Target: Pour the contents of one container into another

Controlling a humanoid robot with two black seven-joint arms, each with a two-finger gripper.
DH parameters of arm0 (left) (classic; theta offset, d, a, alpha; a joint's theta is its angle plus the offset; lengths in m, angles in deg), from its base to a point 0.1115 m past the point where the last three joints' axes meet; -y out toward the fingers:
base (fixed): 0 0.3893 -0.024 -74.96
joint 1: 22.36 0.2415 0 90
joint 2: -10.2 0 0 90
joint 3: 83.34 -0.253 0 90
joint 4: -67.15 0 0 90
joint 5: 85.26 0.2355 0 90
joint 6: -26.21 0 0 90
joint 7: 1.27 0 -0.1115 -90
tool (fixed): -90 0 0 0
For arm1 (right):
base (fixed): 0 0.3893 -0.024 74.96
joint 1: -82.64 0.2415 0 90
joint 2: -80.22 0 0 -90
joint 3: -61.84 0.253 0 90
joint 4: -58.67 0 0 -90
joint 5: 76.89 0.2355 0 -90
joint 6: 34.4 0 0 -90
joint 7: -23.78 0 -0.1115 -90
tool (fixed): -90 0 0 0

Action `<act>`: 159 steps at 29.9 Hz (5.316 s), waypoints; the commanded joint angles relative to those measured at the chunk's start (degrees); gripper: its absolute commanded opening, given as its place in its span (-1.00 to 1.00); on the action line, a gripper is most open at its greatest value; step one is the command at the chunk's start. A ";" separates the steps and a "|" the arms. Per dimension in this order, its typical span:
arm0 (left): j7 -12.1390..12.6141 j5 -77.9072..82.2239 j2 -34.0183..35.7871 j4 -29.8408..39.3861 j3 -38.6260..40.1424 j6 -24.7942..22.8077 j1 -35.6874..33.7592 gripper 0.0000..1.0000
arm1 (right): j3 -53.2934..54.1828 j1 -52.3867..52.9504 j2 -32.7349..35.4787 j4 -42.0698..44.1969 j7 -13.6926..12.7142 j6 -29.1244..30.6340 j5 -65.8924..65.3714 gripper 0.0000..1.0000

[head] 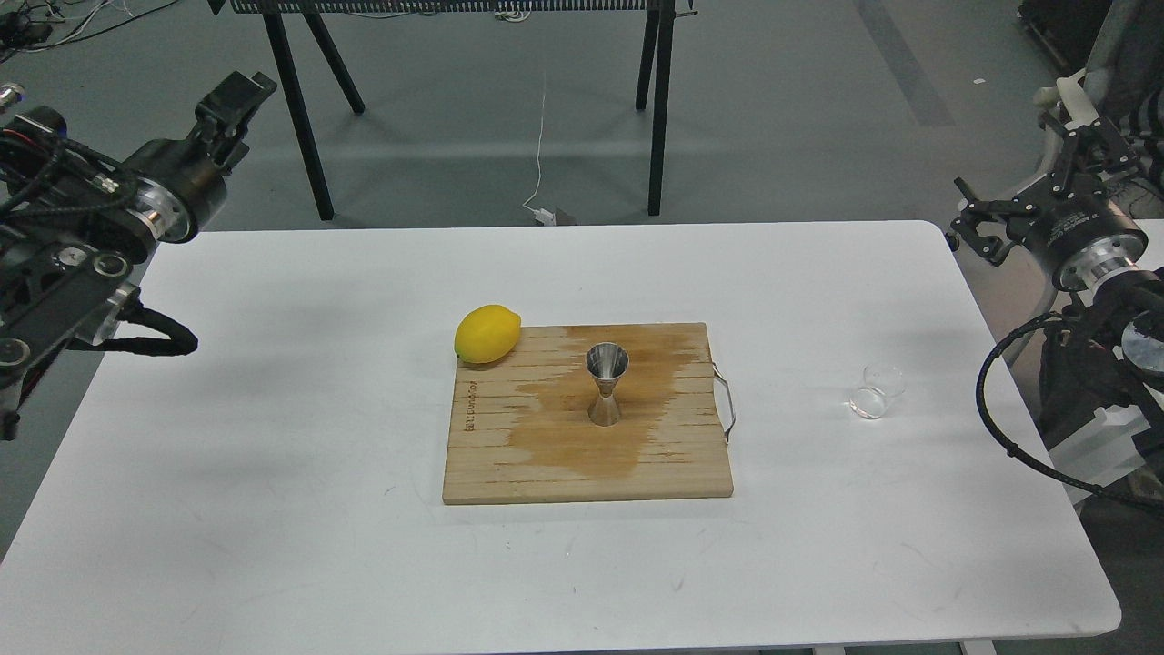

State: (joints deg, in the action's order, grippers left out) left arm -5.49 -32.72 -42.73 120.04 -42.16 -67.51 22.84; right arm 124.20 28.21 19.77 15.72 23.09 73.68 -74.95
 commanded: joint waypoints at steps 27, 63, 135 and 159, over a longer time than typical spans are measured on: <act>-5.19 -32.42 -6.67 -26.17 0.47 -24.28 -5.03 1.00 | -19.47 -4.02 28.54 -25.85 0.43 -0.67 -20.38 0.98; -4.83 -32.50 -5.97 -25.82 0.48 -24.28 -5.82 1.00 | -18.60 -31.61 26.20 -35.01 13.96 9.93 37.71 0.97; -4.57 -32.94 0.45 -22.74 0.65 -24.28 -5.82 1.00 | -5.50 -22.83 -15.13 -7.32 9.48 -11.13 28.74 0.94; -4.57 -32.94 0.54 -22.74 0.65 -24.28 -5.82 1.00 | -6.64 -20.28 -17.41 -2.84 9.48 -9.37 26.28 0.06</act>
State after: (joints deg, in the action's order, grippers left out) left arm -10.04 -65.67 -42.19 97.29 -41.50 -91.79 17.01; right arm 117.54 7.92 2.36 12.61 32.56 64.28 -48.01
